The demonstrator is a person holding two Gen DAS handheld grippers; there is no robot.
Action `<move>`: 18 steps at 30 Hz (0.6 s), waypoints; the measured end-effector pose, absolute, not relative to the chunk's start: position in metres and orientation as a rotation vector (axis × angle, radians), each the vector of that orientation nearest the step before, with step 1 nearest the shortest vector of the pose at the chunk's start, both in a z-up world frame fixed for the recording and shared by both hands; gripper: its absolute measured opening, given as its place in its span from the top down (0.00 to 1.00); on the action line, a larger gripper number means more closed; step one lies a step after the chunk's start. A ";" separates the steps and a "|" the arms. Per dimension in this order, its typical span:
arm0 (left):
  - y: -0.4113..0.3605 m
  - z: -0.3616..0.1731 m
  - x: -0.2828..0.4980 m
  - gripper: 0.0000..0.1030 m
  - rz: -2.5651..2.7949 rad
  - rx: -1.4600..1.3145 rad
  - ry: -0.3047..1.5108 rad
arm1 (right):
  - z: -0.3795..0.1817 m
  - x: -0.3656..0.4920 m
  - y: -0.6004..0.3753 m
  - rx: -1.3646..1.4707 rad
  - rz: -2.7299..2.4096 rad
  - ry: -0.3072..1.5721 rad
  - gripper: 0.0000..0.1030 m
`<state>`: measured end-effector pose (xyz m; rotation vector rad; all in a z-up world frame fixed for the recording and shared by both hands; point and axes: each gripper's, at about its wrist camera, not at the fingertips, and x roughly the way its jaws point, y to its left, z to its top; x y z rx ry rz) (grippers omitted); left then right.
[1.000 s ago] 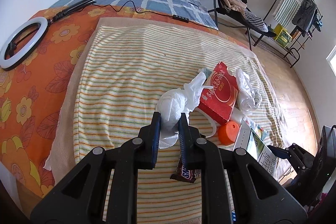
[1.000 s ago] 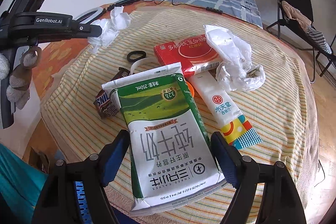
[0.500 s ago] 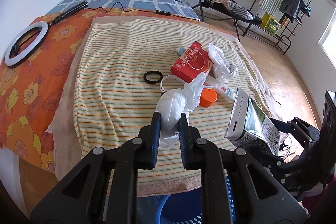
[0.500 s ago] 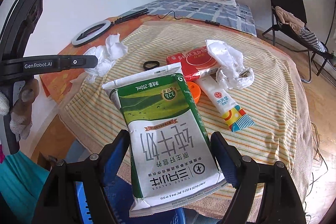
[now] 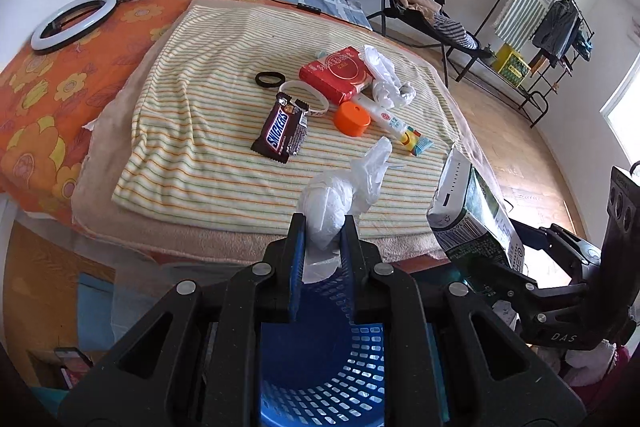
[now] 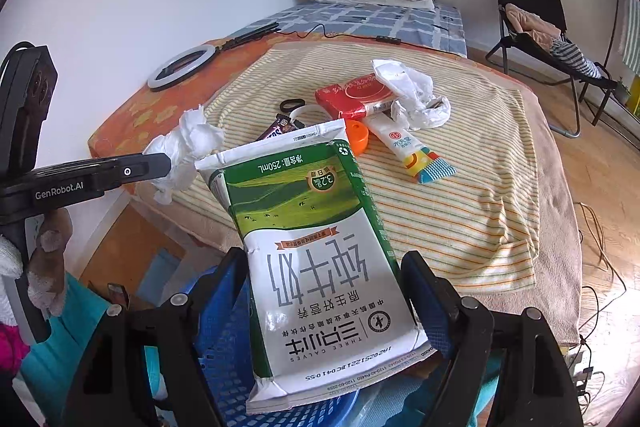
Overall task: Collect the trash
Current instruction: 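Carry tissue and carton over the blue basket and open both tools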
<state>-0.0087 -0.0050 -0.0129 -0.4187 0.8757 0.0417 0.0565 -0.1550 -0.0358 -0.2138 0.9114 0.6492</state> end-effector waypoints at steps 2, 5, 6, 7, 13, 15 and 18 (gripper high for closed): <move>-0.017 -0.020 -0.020 0.85 0.056 -0.407 0.880 | -0.038 0.047 -0.159 -0.217 0.650 0.923 0.21; -0.029 -0.035 -0.036 0.85 0.070 -0.422 0.894 | -0.046 0.031 -0.163 -0.239 0.651 0.949 0.21; -0.031 -0.040 -0.040 0.85 0.080 -0.431 0.898 | -0.050 0.025 -0.164 -0.250 0.651 0.959 0.21; -0.033 -0.045 -0.044 0.85 0.089 -0.441 0.903 | -0.054 0.021 -0.164 -0.259 0.651 0.971 0.21; -0.046 -0.071 -0.059 0.85 0.113 -0.432 0.945 | -0.081 0.000 -0.165 -0.307 0.642 1.053 0.21; -0.049 -0.076 -0.062 0.85 0.113 -0.427 0.957 | -0.088 -0.004 -0.165 -0.325 0.635 1.072 0.21; -0.055 -0.082 -0.064 0.85 0.116 -0.393 0.969 | -0.098 -0.009 -0.165 -0.332 0.623 1.099 0.21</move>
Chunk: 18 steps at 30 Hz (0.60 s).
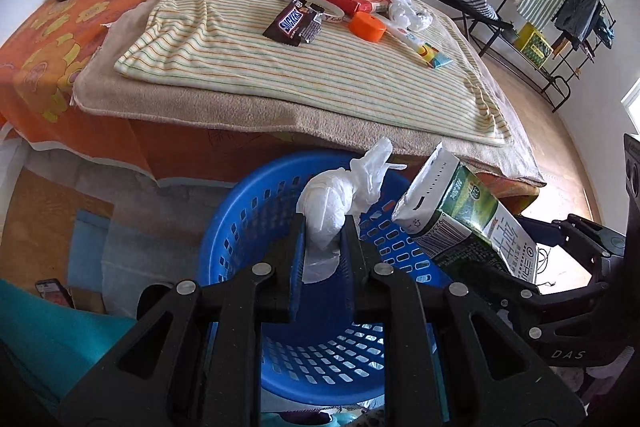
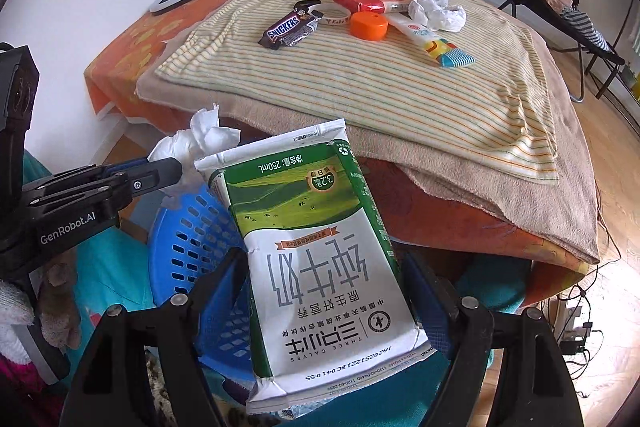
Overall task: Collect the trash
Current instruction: 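Carry tissue and carton over the blue basket and open both tools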
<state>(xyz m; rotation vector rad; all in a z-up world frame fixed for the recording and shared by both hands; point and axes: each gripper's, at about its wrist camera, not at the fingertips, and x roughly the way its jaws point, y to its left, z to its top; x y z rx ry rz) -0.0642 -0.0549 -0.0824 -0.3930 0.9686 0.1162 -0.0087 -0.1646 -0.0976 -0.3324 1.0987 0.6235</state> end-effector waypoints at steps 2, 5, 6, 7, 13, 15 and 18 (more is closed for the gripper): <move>-0.058 -0.086 -0.066 0.85 0.115 -0.386 0.980 | -0.103 -0.011 -0.163 -0.335 0.618 1.117 0.21; -0.062 -0.093 -0.069 0.85 0.116 -0.379 0.996 | -0.113 -0.016 -0.159 -0.357 0.613 1.138 0.21; -0.063 -0.096 -0.070 0.85 0.121 -0.373 1.003 | -0.116 -0.017 -0.157 -0.367 0.610 1.145 0.21; -0.063 -0.099 -0.071 0.85 0.126 -0.369 1.011 | -0.120 -0.018 -0.155 -0.375 0.608 1.153 0.21; -0.064 -0.113 -0.069 0.85 0.136 -0.353 1.051 | -0.134 -0.019 -0.148 -0.418 0.596 1.179 0.21; -0.063 -0.116 -0.068 0.85 0.138 -0.353 1.057 | -0.138 -0.019 -0.146 -0.431 0.591 1.182 0.21; -0.063 -0.117 -0.068 0.85 0.144 -0.349 1.060 | -0.142 -0.017 -0.146 -0.424 0.586 1.192 0.21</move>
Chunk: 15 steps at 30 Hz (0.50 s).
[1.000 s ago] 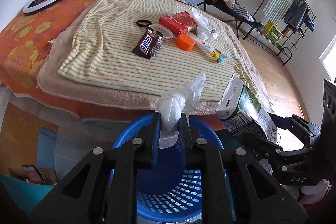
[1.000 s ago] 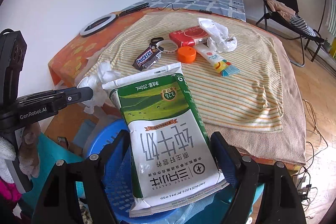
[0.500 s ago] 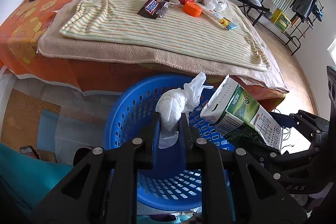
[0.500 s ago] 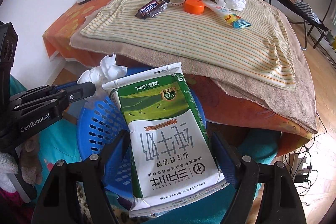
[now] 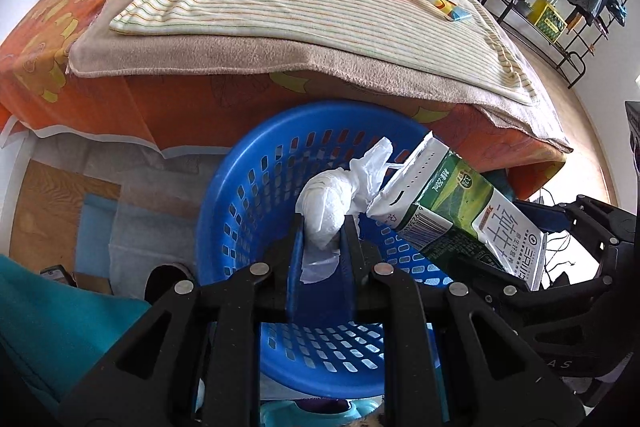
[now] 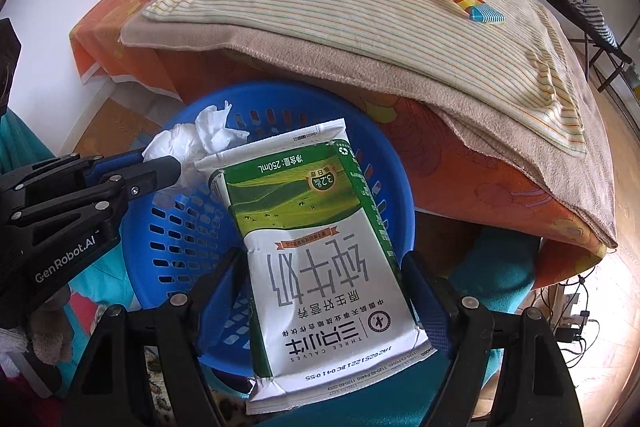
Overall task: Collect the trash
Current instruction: 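Carry tissue and carton over the blue basket and open both tools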
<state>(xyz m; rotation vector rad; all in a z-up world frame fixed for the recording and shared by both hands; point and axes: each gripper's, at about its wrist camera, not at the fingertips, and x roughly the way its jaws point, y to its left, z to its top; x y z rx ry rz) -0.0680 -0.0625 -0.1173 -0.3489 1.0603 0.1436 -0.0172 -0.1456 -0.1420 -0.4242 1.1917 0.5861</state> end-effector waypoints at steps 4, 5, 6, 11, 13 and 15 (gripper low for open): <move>-0.065 -0.120 -0.066 0.67 0.139 -0.348 1.073 | -0.147 -0.014 -0.144 -0.412 0.591 1.210 0.20; -0.066 -0.120 -0.065 0.61 0.135 -0.347 1.071 | -0.148 -0.014 -0.144 -0.412 0.593 1.214 0.20; -0.066 -0.120 -0.065 0.60 0.133 -0.343 1.070 | -0.149 -0.013 -0.144 -0.413 0.594 1.215 0.20; -0.066 -0.122 -0.065 0.60 0.137 -0.347 1.076 | -0.150 -0.012 -0.143 -0.413 0.583 1.215 0.18; -0.064 -0.123 -0.065 0.60 0.141 -0.352 1.077 | -0.151 -0.011 -0.144 -0.407 0.578 1.217 0.18; -0.064 -0.123 -0.064 0.60 0.143 -0.353 1.077 | -0.152 -0.010 -0.145 -0.395 0.574 1.222 0.18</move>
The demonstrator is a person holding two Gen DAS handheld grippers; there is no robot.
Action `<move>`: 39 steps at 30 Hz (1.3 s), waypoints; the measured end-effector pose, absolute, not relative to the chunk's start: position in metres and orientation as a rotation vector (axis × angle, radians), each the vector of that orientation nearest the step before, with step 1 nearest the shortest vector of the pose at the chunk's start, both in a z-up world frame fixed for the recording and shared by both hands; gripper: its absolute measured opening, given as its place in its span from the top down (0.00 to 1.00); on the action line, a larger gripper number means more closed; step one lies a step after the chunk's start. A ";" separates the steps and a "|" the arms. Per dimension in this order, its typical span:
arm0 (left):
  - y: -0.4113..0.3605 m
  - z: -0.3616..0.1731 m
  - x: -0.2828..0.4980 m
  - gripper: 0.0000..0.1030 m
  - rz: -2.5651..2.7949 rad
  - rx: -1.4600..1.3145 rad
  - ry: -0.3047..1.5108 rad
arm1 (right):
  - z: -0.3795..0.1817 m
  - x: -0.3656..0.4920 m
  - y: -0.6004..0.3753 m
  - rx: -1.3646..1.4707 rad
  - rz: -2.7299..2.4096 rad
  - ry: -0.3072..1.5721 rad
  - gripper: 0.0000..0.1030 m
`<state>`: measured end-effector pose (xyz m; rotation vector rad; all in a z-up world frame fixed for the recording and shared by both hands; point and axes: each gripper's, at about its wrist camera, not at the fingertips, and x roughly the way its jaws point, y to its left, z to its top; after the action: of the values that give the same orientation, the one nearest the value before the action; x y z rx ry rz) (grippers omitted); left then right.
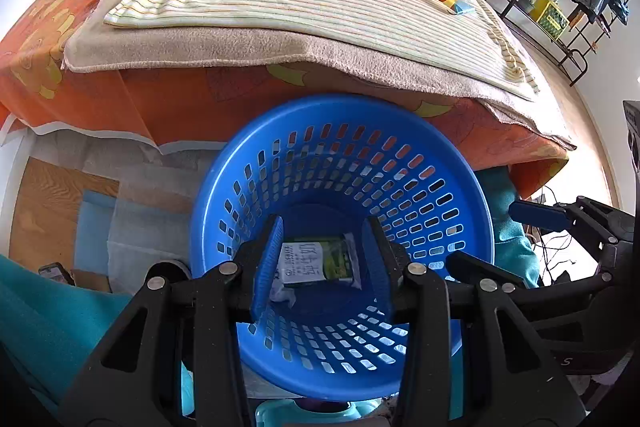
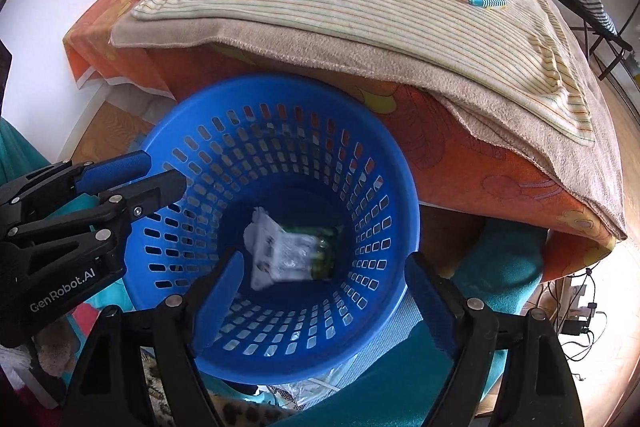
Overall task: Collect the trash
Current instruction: 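Carry tissue and carton over the blue basket and open both tools, then reach the left tool to the Snickers bar while the right tool reaches the white tissue bag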
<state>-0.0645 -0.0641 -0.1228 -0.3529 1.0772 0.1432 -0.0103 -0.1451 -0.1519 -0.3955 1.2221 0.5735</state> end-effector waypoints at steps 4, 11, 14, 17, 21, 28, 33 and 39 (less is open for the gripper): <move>-0.063 -0.123 -0.064 0.59 0.146 -0.358 1.076 | -0.151 -0.007 -0.147 -0.373 0.564 1.226 0.18; -0.065 -0.121 -0.064 0.46 0.153 -0.358 1.064 | -0.144 -0.003 -0.150 -0.340 0.562 1.214 0.16; -0.065 -0.120 -0.063 0.45 0.155 -0.357 1.062 | -0.141 -0.002 -0.150 -0.346 0.556 1.208 0.15; -0.066 -0.121 -0.062 0.46 0.151 -0.364 1.064 | -0.141 0.000 -0.151 -0.365 0.544 1.202 0.15; -0.069 -0.121 -0.060 0.45 0.144 -0.362 1.064 | -0.140 0.005 -0.155 -0.343 0.533 1.210 0.15; -0.069 -0.110 -0.056 0.45 0.129 -0.385 1.038 | -0.130 0.014 -0.163 -0.294 0.515 1.190 0.15; -0.065 -0.102 -0.053 0.45 0.103 -0.420 1.025 | -0.115 0.024 -0.167 -0.254 0.512 1.154 0.13; -0.055 -0.090 -0.043 0.45 0.075 -0.473 1.013 | -0.093 0.043 -0.169 -0.182 0.494 1.088 0.13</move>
<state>-0.0427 -0.0548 -0.0904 -0.4726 1.0131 0.0746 0.0430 -0.1692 -0.0930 -0.1816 1.0881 0.4936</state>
